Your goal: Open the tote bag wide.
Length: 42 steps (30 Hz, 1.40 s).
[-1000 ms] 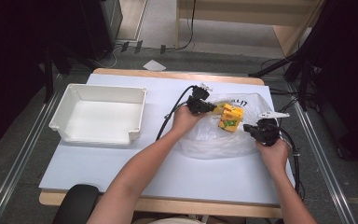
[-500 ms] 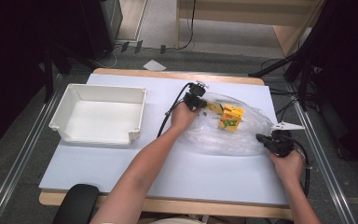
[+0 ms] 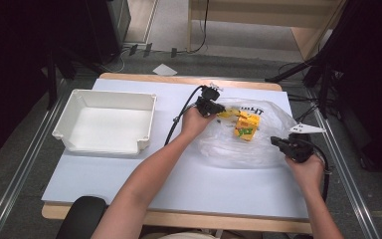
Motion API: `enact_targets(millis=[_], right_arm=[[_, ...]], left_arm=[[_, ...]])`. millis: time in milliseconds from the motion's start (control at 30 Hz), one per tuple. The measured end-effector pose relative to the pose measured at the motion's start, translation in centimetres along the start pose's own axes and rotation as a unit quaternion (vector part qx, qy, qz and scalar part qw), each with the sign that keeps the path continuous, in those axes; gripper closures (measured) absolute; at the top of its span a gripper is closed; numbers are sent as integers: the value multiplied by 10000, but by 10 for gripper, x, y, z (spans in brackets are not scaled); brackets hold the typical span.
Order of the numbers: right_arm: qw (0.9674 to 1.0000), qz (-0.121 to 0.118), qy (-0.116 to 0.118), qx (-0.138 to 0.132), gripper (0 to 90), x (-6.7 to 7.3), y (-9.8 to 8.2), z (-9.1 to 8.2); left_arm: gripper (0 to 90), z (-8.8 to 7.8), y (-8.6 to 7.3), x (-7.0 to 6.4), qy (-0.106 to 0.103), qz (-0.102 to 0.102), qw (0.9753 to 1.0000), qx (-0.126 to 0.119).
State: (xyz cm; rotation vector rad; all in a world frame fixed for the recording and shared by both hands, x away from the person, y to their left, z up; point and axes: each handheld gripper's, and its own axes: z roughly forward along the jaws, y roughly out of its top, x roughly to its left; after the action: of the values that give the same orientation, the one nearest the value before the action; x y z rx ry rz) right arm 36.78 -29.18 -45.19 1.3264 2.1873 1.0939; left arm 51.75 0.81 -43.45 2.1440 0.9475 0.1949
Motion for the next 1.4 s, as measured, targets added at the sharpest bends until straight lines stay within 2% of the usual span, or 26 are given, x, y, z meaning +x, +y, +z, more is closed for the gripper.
enact_targets(millis=[200, 367, 500, 567, 633, 733, 867, 900, 1000, 1067, 1200, 1300, 1400], right_arm=[[9995, -163, 21, -267, 900, 11, 36, -14], [9988, -164, -85, -452, 882, 5, 64, -10], [9979, -28, -267, -583, 900, -3, 85, 2], [9969, 59, -356, -695, 900, -10, 94, 11], [9960, 220, -441, -748, 900, -18, 99, 22], [9950, 353, -634, -692, 900, -30, 99, 43], [9945, 448, -836, -451, 900, -41, 90, 71], [9940, 533, -888, -347, 900, -44, 87, 78], [9935, 693, -884, -177, 900, -49, 78, 93], [9936, 710, -880, -35, 900, -50, 73, 102], [9932, 729, -909, 69, 900, -50, 65, 112], [9929, 778, -898, 97, 900, -50, 59, 116], [9930, 747, -918, 1, 900, -50, 55, 116]], left_arm=[[890, -22, 9, -10, -115, 51, 9998, -174], [885, -38, 12, -21, -165, 154, 9996, -185], [884, -49, 1, -32, -188, 106, 9993, -320], [882, -51, -9, -35, -199, 69, 9993, -314], [881, -49, -24, -37, -303, -37, 9991, -279], [877, -41, -42, -40, -246, 13, 9996, -150], [871, -28, -60, -38, -221, -53, 9997, -49], [871, -26, -62, -37, -214, -44, 9998, -27], [871, -20, -69, -34, -167, -31, 9999, 6], [871, -17, -71, -31, -158, -76, 9998, 21], [871, -15, -77, -25, -160, -104, 9998, 32], [873, -16, -82, -23, -181, -133, 9997, -53], [873, -17, -83, -22, -214, -143, 9996, -66]])
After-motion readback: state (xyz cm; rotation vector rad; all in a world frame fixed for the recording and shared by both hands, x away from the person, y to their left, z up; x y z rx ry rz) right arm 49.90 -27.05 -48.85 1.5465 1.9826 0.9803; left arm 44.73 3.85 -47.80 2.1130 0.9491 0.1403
